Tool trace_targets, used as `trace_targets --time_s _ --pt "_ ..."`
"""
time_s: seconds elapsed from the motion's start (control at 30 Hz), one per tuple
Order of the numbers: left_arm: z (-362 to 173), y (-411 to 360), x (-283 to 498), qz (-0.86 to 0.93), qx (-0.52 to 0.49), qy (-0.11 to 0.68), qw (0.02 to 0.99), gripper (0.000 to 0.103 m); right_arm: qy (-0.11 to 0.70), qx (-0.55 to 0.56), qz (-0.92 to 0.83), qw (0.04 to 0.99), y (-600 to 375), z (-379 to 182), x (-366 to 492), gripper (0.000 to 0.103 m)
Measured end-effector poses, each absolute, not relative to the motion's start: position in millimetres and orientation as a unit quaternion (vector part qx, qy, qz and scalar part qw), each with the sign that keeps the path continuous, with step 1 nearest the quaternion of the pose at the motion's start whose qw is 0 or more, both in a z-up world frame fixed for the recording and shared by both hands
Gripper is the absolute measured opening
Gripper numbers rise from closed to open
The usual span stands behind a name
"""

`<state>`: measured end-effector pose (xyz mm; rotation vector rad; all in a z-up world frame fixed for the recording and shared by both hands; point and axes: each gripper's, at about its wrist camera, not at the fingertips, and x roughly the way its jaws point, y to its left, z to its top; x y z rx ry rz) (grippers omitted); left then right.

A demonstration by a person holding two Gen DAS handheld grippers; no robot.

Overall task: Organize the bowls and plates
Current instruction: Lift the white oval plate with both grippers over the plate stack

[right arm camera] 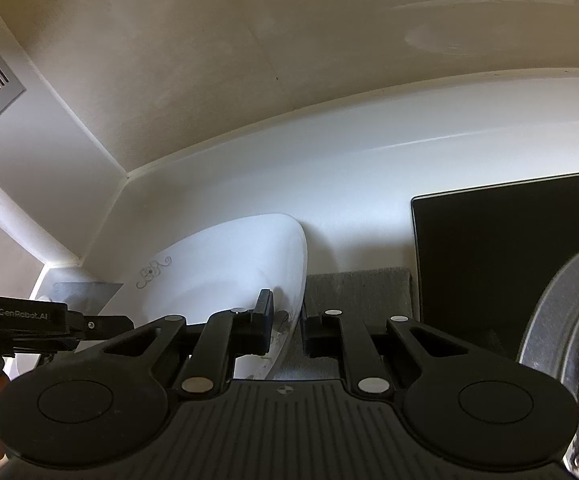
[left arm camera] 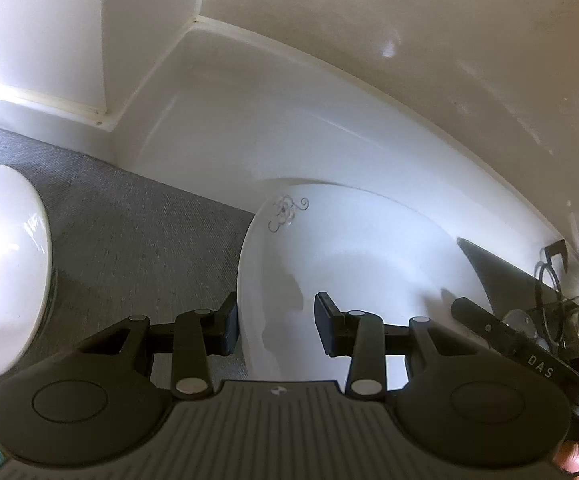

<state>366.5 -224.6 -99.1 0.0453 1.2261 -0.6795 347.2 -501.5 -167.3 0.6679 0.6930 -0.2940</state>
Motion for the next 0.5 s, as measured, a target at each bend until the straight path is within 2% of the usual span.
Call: trace_targets --time_s 0.5 --pt "-97.8 -216.2 366.6 -0.329 0.016 0.552 0.766 0.043 0.315 0.329 -0.145 0.878 -481.3 -152.3 312.3 0.015"
